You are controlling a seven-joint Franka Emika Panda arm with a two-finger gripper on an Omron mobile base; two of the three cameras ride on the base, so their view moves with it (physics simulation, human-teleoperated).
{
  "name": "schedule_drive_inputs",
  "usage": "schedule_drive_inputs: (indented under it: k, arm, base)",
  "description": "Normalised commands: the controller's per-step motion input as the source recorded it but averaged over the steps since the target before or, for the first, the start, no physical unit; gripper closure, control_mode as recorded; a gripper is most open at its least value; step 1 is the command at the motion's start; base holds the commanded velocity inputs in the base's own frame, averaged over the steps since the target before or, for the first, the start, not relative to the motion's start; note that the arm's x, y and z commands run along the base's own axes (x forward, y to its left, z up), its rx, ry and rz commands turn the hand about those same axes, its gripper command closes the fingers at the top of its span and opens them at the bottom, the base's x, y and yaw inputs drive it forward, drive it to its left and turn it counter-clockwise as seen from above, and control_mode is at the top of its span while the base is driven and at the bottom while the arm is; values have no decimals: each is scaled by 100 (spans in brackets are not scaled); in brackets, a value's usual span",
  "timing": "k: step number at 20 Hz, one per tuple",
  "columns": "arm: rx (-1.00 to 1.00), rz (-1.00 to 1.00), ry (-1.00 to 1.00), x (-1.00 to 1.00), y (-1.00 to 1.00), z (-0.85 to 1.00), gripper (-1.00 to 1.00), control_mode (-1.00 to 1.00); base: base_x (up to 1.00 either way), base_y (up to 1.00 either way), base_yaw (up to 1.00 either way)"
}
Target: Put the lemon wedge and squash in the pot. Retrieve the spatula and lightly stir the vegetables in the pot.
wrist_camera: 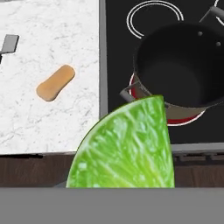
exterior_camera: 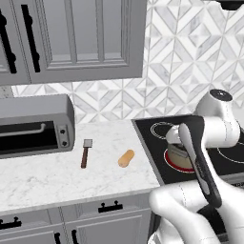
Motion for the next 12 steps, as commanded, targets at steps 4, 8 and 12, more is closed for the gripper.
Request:
schedule_drive_inputs:
  k: [4, 8, 12]
  arm:
    - [0, -6, 1, 75, -52, 1, 100, -100]
    - [-5, -7, 0, 65, -55, -41, 100, -100]
    - [-9, -5, 0, 52, -50, -76, 100, -100]
  base:
    - [0, 0, 0]
    - [0, 0, 0]
    - [0, 0, 0]
